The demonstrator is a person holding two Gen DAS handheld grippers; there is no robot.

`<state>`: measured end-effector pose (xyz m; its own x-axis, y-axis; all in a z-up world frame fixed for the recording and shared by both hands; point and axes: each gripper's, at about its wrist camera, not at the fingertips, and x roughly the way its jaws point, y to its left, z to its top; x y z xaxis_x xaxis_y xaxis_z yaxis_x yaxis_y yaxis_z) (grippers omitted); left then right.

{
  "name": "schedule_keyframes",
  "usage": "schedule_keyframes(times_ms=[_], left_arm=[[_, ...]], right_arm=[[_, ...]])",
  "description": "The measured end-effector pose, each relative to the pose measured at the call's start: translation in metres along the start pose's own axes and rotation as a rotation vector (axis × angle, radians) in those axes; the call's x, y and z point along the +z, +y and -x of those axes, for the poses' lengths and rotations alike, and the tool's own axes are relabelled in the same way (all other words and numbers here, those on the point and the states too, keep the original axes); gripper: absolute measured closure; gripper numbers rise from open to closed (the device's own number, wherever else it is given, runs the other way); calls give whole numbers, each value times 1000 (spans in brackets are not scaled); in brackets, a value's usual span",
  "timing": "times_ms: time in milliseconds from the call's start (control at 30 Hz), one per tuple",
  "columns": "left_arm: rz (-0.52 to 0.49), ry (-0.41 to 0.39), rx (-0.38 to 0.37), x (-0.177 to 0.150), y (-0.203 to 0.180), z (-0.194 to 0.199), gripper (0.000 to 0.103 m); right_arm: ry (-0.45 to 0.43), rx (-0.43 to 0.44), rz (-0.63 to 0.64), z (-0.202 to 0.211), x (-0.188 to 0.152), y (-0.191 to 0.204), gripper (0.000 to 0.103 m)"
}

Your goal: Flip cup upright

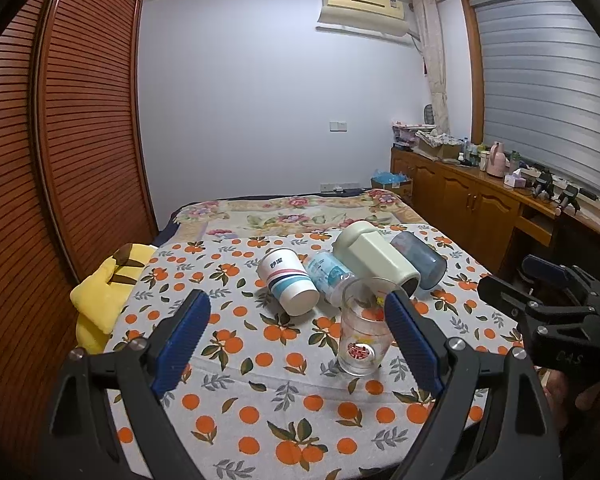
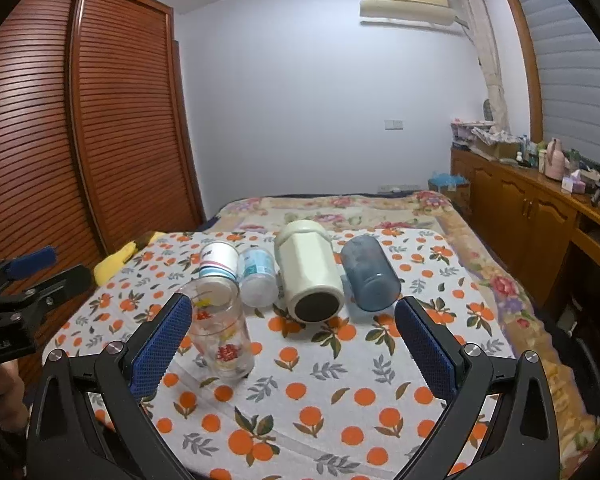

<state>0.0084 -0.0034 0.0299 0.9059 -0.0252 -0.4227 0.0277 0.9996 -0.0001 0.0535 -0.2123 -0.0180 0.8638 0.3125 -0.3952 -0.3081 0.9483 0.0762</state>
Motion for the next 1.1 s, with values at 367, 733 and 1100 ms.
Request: schedule_keyframes(times_ms=[367,733,1100], left_arm=[[5,3,1,-1,2,0,13],[6,3,0,-1,2,0,13],[6,3,1,-1,2,0,13]], right_arm=[[-4,-4,0,1,-1,0,0],[-6,-6,-2,2,0,-1,0],[-6,-5,-2,2,-1,-2,0]])
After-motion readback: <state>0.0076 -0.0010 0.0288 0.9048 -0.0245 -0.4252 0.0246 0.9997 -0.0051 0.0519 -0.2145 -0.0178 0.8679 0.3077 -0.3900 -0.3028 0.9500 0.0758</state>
